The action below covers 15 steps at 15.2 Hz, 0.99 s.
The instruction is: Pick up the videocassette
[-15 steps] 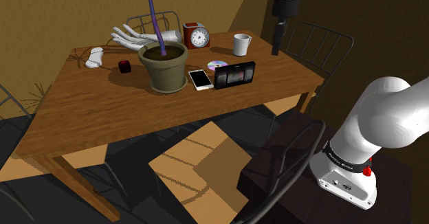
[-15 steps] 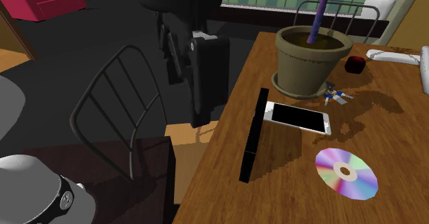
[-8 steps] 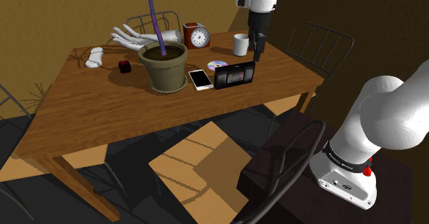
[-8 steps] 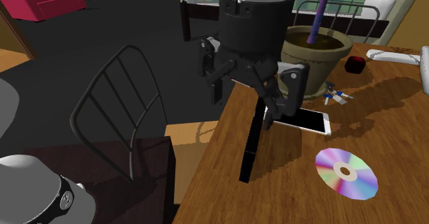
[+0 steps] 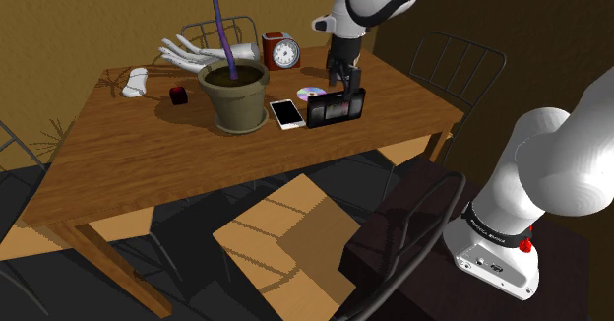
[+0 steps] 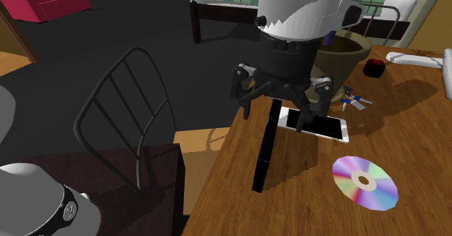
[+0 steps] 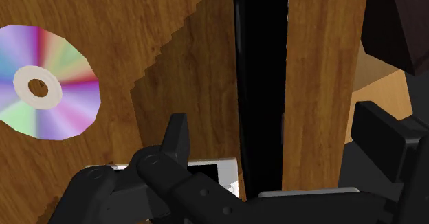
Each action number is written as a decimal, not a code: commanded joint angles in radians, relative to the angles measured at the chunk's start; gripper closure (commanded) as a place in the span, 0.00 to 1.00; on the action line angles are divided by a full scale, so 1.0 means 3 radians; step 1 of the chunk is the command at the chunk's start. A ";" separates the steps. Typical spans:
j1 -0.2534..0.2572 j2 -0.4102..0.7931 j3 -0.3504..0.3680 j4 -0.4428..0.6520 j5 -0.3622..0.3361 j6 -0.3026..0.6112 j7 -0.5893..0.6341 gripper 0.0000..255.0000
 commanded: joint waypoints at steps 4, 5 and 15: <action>0.0005 0.0108 -0.0012 -0.0150 0.0016 0.0260 -0.0029 0.00; 0.0005 0.0107 -0.0012 -0.0151 0.0016 0.0260 -0.0029 0.00; 0.0004 0.0114 -0.0014 -0.0144 0.0016 0.0260 -0.0033 1.00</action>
